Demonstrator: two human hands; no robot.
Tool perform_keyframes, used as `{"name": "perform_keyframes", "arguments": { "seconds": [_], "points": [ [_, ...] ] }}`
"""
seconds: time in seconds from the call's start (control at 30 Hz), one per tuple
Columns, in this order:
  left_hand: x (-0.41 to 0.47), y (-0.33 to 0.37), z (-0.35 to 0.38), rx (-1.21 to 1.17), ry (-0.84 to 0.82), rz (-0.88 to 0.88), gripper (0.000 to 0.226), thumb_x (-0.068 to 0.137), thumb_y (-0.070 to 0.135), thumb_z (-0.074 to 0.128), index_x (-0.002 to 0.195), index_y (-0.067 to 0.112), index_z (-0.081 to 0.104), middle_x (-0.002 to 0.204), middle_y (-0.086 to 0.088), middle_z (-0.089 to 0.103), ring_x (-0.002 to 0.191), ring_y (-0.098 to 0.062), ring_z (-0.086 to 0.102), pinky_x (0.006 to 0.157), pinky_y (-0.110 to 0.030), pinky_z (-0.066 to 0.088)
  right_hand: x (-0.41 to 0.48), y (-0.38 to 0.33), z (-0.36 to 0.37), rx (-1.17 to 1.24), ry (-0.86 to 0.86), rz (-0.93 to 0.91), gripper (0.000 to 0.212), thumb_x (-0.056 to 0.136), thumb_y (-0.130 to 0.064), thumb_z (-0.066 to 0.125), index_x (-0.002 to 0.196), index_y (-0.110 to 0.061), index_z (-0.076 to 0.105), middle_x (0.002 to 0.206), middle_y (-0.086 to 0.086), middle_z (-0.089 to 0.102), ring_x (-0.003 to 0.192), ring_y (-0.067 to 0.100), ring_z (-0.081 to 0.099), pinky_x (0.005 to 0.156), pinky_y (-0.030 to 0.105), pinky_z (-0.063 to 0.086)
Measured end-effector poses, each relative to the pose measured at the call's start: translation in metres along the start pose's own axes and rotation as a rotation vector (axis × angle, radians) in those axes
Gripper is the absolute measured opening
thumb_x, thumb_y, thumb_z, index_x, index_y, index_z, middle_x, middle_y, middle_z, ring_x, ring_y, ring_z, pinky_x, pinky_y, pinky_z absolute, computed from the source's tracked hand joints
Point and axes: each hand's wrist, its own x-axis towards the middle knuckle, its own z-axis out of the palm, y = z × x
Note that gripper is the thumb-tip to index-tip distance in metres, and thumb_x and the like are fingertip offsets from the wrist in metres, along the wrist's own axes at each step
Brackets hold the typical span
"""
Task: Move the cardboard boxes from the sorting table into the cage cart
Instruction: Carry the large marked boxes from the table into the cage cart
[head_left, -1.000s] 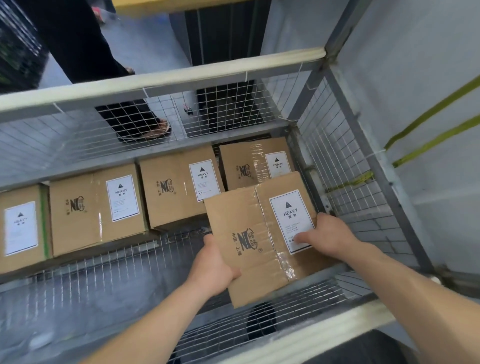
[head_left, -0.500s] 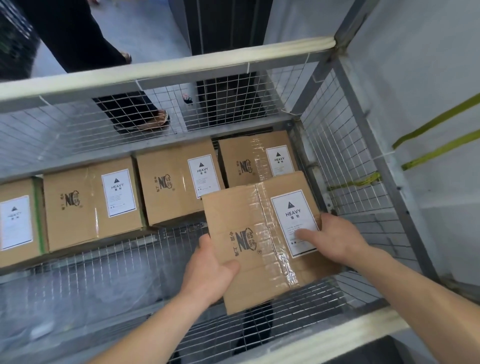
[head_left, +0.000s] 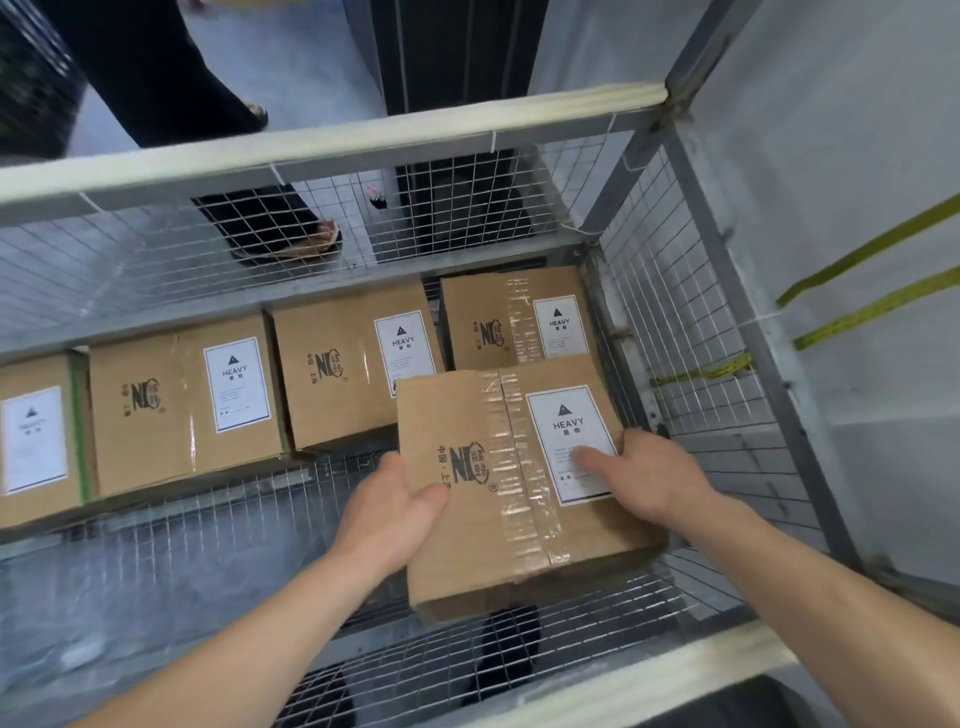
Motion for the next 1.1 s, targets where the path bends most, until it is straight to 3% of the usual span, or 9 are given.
{"name": "perform_keyframes", "arguments": {
  "seconds": [0.1, 0.3, 0.5, 0.63, 0.73, 0.83, 0.97, 1.1],
  "points": [
    [0.005, 0.006, 0.000, 0.029, -0.050, -0.006, 0.030, 0.095, 0.031, 0.057, 0.120, 0.021, 0.044, 0.110, 0.006, 0.060, 0.096, -0.013, 0.058, 0.076, -0.031, 0.045, 0.002, 0.003, -0.002, 0.027, -0.016, 0.008, 0.038, 0.093, -0.064, 0.051, 0.084, -0.028, 0.056, 0.090, -0.008, 0.066, 0.080, 0.011, 0.061, 0.064, 0.029, 0.046],
    [0.028, 0.006, 0.013, 0.012, -0.092, -0.025, 0.033, 0.095, 0.026, 0.061, 0.119, 0.018, 0.041, 0.111, 0.004, 0.057, 0.099, -0.016, 0.057, 0.074, -0.028, 0.043, 0.022, 0.009, 0.004, 0.058, -0.017, 0.009, 0.032, 0.094, -0.062, 0.052, 0.098, -0.031, 0.061, 0.100, -0.007, 0.068, 0.087, 0.015, 0.064, 0.078, 0.035, 0.055],
    [0.050, -0.006, 0.019, -0.099, -0.127, -0.053, 0.034, 0.088, 0.016, 0.067, 0.117, 0.022, 0.049, 0.109, 0.002, 0.066, 0.093, -0.020, 0.067, 0.049, -0.029, 0.051, 0.036, 0.007, 0.001, 0.101, -0.015, 0.001, 0.042, 0.096, -0.055, 0.058, 0.126, -0.026, 0.060, 0.128, -0.001, 0.065, 0.109, 0.023, 0.062, 0.089, 0.036, 0.049],
    [0.050, -0.017, 0.031, -0.161, -0.172, -0.046, 0.040, 0.084, 0.007, 0.070, 0.112, 0.027, 0.050, 0.111, 0.000, 0.069, 0.092, -0.025, 0.071, 0.054, -0.033, 0.057, 0.043, 0.011, -0.003, 0.109, -0.023, -0.008, 0.047, 0.097, -0.049, 0.061, 0.133, -0.019, 0.059, 0.133, 0.002, 0.064, 0.116, 0.024, 0.060, 0.091, 0.034, 0.047],
    [0.046, -0.024, 0.047, -0.131, -0.168, -0.044, 0.046, 0.085, 0.004, 0.070, 0.119, 0.024, 0.047, 0.111, 0.001, 0.067, 0.087, -0.027, 0.071, 0.057, -0.038, 0.062, 0.051, 0.021, 0.008, 0.110, -0.099, 0.000, 0.045, 0.095, -0.042, 0.067, 0.133, -0.019, 0.059, 0.126, -0.004, 0.064, 0.104, 0.017, 0.057, 0.082, 0.028, 0.044],
    [0.055, -0.033, 0.066, -0.085, -0.175, -0.047, 0.049, 0.088, 0.003, 0.069, 0.122, 0.027, 0.044, 0.109, 0.004, 0.063, 0.087, -0.025, 0.070, 0.065, -0.043, 0.063, 0.067, 0.031, 0.024, 0.063, -0.141, 0.039, 0.043, 0.094, -0.037, 0.069, 0.132, -0.017, 0.060, 0.134, 0.001, 0.064, 0.102, 0.016, 0.057, 0.082, 0.026, 0.043],
    [0.079, -0.049, 0.091, -0.036, -0.219, -0.083, 0.058, 0.088, 0.000, 0.068, 0.137, 0.017, 0.042, 0.109, 0.003, 0.062, 0.093, -0.019, 0.066, 0.080, -0.041, 0.062, 0.091, 0.033, 0.036, -0.005, -0.145, 0.089, 0.049, 0.092, -0.023, 0.074, 0.133, -0.007, 0.051, 0.135, 0.009, 0.062, 0.120, 0.027, 0.061, 0.090, 0.031, 0.049],
    [0.104, -0.062, 0.104, -0.054, -0.295, -0.129, 0.082, 0.084, 0.002, 0.065, 0.154, 0.017, 0.025, 0.114, -0.003, 0.064, 0.096, -0.023, 0.067, 0.080, -0.046, 0.063, 0.115, 0.033, 0.045, -0.041, -0.135, 0.128, 0.062, 0.090, -0.015, 0.076, 0.138, -0.003, 0.039, 0.135, 0.012, 0.059, 0.121, 0.031, 0.060, 0.093, 0.035, 0.052]
  ]
}}
